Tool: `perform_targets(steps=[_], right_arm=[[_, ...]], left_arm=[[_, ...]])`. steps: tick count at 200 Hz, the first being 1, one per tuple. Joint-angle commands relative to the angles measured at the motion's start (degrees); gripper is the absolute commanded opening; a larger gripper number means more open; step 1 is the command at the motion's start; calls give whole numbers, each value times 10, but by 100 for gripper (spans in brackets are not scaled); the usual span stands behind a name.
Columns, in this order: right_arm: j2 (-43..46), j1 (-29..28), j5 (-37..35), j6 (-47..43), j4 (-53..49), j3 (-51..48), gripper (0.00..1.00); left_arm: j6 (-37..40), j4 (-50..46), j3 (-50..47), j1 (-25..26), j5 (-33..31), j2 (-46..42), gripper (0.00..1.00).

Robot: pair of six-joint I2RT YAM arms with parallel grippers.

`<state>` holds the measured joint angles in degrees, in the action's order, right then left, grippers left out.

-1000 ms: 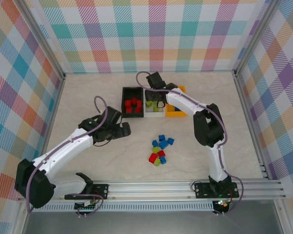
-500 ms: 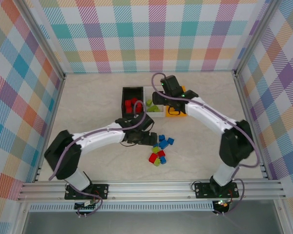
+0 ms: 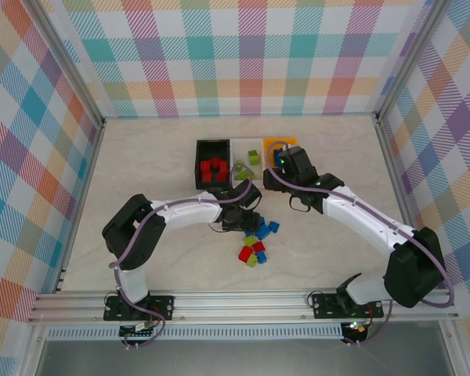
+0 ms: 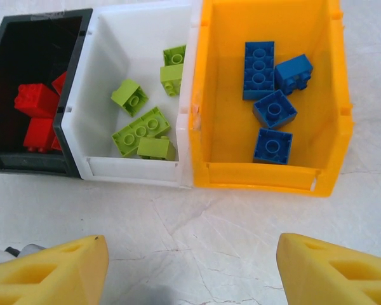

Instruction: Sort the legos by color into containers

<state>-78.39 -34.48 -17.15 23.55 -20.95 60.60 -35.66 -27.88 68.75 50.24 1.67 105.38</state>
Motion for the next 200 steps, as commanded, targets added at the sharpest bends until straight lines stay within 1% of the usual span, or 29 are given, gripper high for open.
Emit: perform_targets(steps=[1, 15, 37, 49, 72, 88, 102, 121, 141, 160, 172, 200], right_arm=[[22, -1, -25, 0, 25, -9, 71], [29, 0, -25, -3, 31, -15, 71], [31, 3, -25, -3, 32, -17, 71], [32, 3, -23, -2, 34, -18, 71], [31, 6, -23, 0, 35, -21, 71], [34, 6, -24, 3, 33, -22, 71], [37, 8, -32, 11, 28, -24, 71], [48, 12, -50, 24, 26, -34, 71], [68, 20, -87, 48, 14, -49, 71], [96, 27, -109, 67, 10, -74, 71], [112, 29, -116, 77, 8, -90, 71], [129, 30, -113, 89, -3, -104, 72]], left_arm=[[-12, -3, 11, 9, 9, 10, 61], [-15, -8, 9, 11, 6, 14, 57], [-20, -12, 3, 14, 2, 17, 48], [-25, -11, 0, 14, -2, 16, 40], [-31, -15, 0, 14, -10, 11, 33], [-32, -25, 5, 14, -21, 3, 26], [-31, -40, 13, 14, -33, -9, 24], [-25, -64, 33, 13, -54, -27, 24], [-13, -89, 80, 2, -75, -36, 24], [3, -106, 155, -22, -89, -13, 23], [14, -112, 214, -35, -99, 15, 23], [36, -140, 377, -51, -119, 119, 23]])
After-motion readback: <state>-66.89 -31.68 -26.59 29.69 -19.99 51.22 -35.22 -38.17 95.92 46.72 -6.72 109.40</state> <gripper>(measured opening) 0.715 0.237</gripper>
